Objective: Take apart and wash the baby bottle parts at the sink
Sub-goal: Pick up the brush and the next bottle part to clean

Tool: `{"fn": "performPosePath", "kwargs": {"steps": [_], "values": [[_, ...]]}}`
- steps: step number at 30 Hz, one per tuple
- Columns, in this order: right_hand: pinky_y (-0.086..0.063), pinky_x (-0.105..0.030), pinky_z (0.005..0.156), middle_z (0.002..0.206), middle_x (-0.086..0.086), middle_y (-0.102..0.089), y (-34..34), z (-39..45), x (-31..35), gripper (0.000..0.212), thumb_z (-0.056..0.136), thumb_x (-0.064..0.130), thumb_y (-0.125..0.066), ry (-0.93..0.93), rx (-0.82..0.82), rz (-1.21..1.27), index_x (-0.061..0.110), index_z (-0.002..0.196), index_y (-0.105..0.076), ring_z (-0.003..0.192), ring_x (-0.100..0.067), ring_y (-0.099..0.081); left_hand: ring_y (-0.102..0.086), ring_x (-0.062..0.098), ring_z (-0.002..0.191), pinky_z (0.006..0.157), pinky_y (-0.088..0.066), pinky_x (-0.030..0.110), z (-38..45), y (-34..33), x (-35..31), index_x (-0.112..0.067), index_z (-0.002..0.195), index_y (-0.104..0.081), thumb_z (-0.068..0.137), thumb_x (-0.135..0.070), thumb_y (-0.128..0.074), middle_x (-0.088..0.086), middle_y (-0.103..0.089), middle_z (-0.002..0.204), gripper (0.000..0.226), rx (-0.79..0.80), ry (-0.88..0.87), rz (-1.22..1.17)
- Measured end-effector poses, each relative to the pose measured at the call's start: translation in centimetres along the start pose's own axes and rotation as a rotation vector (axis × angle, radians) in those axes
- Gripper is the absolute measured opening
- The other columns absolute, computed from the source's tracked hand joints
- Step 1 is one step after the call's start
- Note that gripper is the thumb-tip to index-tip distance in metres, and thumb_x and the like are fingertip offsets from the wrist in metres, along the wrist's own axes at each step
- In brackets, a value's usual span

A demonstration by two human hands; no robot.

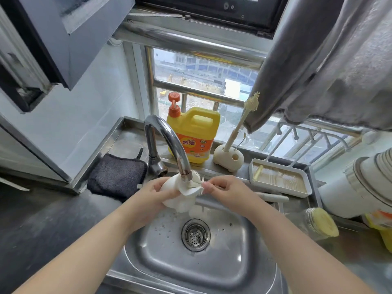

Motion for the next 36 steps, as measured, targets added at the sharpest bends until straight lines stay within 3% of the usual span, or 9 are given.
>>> {"fn": "performPosePath", "kwargs": {"steps": [3,7,11,16,21,25,29,33,36], "values": [[-0.031,-0.022,0.054,0.045,0.014,-0.040,0.3,-0.6,-0.9,0.031,0.086,0.059,-0.054,-0.040,0.047,-0.040,0.036,0.069,-0.068,0.047,-0.003,-0.034,-0.066,0.019,0.088,0.072,-0.053,0.023,-0.4,0.9,0.5,-0.003,0.110,-0.066,0.057,-0.032,-0.082,0.012,-0.071,0.100,0.062,-0.046,0.011,0.021],[-0.033,-0.021,0.057,0.045,0.022,-0.048,0.7,0.0,-1.2,0.031,0.086,0.058,-0.054,-0.101,-0.030,-0.099,0.036,0.069,-0.067,0.056,-0.001,-0.042,-0.067,0.016,0.083,0.072,-0.053,0.020,-0.4,1.4,1.3,-0.005,0.093,-0.074,0.053,-0.026,-0.083,0.013,-0.073,0.093,0.046,-0.053,0.057,0.096],[-0.042,-0.022,0.068,0.066,0.019,-0.062,-1.2,0.2,-0.7,0.029,0.081,0.064,-0.057,-0.074,0.044,-0.082,0.040,0.072,-0.069,0.072,-0.001,-0.055,-0.060,0.015,0.084,0.073,-0.050,0.020,0.0,1.2,1.2,0.000,0.098,-0.060,0.062,-0.004,-0.076,0.008,-0.066,0.090,0.040,-0.012,0.057,0.167],[-0.036,-0.022,0.060,0.048,0.019,-0.051,0.2,-0.1,-1.4,0.031,0.084,0.060,-0.056,-0.096,0.000,-0.121,0.036,0.068,-0.067,0.056,-0.001,-0.045,-0.063,0.019,0.084,0.073,-0.052,0.024,-0.1,1.5,1.2,0.002,0.109,-0.055,0.062,0.001,-0.066,0.012,-0.065,0.094,0.049,-0.087,0.063,-0.009],[-0.035,-0.020,0.058,0.046,0.021,-0.048,-1.0,0.4,0.4,0.030,0.088,0.056,-0.053,-0.033,0.006,-0.003,0.034,0.073,-0.068,0.050,0.001,-0.044,-0.058,0.019,0.082,0.069,-0.046,0.027,0.4,1.0,0.9,-0.003,0.100,-0.056,0.070,-0.022,-0.071,0.012,-0.065,0.095,0.039,-0.127,0.031,-0.151],[-0.033,-0.020,0.056,0.044,0.017,-0.045,0.3,-0.1,-0.7,0.032,0.086,0.059,-0.054,-0.069,0.021,-0.044,0.034,0.071,-0.068,0.047,-0.001,-0.040,-0.062,0.015,0.071,0.067,-0.050,0.024,-0.1,2.0,1.2,-0.007,0.080,-0.066,0.043,-0.039,-0.093,0.008,-0.067,0.079,0.056,-0.081,0.061,-0.052],[-0.037,-0.016,0.058,0.051,0.021,-0.053,0.0,0.4,-0.3,0.030,0.086,0.058,-0.056,-0.055,0.006,-0.040,0.034,0.074,-0.069,0.056,0.006,-0.048,-0.060,0.013,0.077,0.074,-0.045,0.021,0.0,1.4,2.0,0.002,0.091,-0.060,0.068,-0.015,-0.075,0.009,-0.067,0.083,0.033,-0.021,0.080,0.081],[-0.048,-0.032,0.086,0.081,0.007,-0.069,-1.3,0.2,-1.1,0.029,0.080,0.065,-0.056,-0.057,0.067,-0.174,0.039,0.073,-0.068,0.091,-0.009,-0.059,-0.055,0.020,0.079,0.069,-0.043,0.025,0.0,1.6,1.9,-0.001,0.092,-0.050,0.069,-0.007,-0.070,0.013,-0.059,0.084,0.031,-0.071,0.110,0.078],[-0.040,-0.027,0.073,0.067,0.009,-0.061,0.4,0.0,-1.6,0.032,0.085,0.061,-0.053,-0.106,-0.015,-0.186,0.037,0.071,-0.067,0.076,-0.011,-0.053,-0.062,0.018,0.068,0.059,-0.051,0.026,0.0,2.0,2.0,-0.005,0.087,-0.048,0.072,-0.011,-0.074,0.012,-0.063,0.083,0.031,-0.159,0.146,-0.102]]}}
Point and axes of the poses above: each hand's wrist, its own z-axis towards the middle knuckle, its own y-axis out of the back of the hand, x = y × z, the point moved 3 cm from there along z, towards the middle knuckle
